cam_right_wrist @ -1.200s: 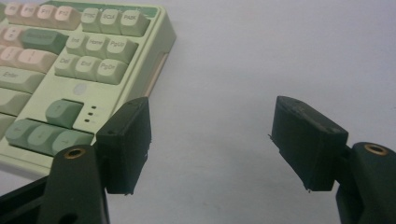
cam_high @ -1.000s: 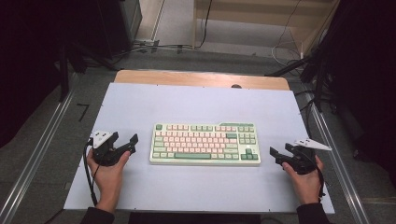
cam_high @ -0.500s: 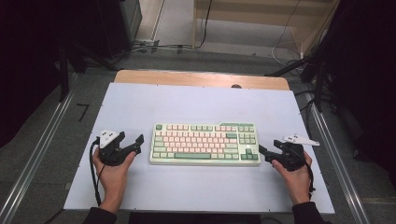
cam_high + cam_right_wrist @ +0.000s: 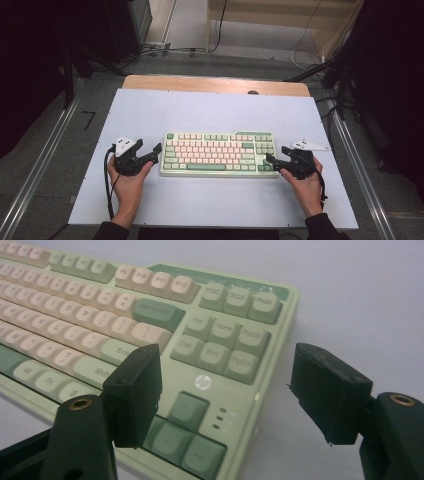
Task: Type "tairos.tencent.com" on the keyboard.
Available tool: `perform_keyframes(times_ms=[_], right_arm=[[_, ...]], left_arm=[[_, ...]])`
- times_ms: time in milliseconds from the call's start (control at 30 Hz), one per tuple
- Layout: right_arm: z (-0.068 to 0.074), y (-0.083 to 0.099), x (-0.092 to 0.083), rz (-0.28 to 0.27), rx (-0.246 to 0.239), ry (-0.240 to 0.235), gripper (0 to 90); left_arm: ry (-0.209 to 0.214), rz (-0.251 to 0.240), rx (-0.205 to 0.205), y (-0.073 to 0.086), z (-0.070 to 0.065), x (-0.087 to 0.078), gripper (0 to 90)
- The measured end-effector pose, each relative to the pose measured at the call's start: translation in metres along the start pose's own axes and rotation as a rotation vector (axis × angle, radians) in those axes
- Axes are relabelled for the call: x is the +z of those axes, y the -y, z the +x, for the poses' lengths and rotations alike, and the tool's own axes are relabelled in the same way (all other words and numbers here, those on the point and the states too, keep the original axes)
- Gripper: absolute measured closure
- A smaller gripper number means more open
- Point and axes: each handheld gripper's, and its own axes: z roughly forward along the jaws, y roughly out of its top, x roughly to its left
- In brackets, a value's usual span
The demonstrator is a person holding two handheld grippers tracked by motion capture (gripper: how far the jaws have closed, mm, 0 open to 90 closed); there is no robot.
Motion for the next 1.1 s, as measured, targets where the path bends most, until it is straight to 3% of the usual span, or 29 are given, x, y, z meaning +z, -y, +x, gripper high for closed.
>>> perform_keyframes(times_ms=[200, 633, 933, 967, 1000, 1033, 1067, 1100], right_arm=[[0.012, -0.007, 0.009, -0.001, -0.022, -0.029, 28.4], [0.023, -0.016, 0.016, -0.008, -0.042, -0.058, 32.9], [0.036, -0.024, 0.022, -0.015, -0.077, -0.144, 52.7], [0.039, -0.026, 0.023, -0.017, -0.079, -0.173, 60.9], [0.039, -0.026, 0.023, -0.017, -0.079, -0.173, 60.9], [0.042, -0.028, 0.025, -0.019, -0.089, -0.193, 69.9], [0.042, -0.028, 0.025, -0.019, -0.089, -0.193, 69.9], [0.046, -0.03, 0.027, -0.011, -0.096, -0.214, 78.4]], left_arm=[[0.009, 0.003, 0.008, -0.001, -0.004, 0.003, 31.4], [0.063, 0.026, 0.026, -0.002, -0.013, 0.009, 36.8], [0.113, 0.038, 0.037, -0.004, -0.02, 0.014, 51.2], [0.119, 0.037, 0.046, -0.004, -0.021, 0.014, 56.3], [0.124, 0.036, 0.052, -0.005, -0.023, 0.015, 56.3], [0.141, 0.039, 0.07, -0.006, -0.027, 0.016, 63.4], [0.141, 0.039, 0.07, -0.006, -0.027, 0.016, 66.9], [0.149, 0.044, 0.082, -0.007, -0.029, 0.017, 70.5]])
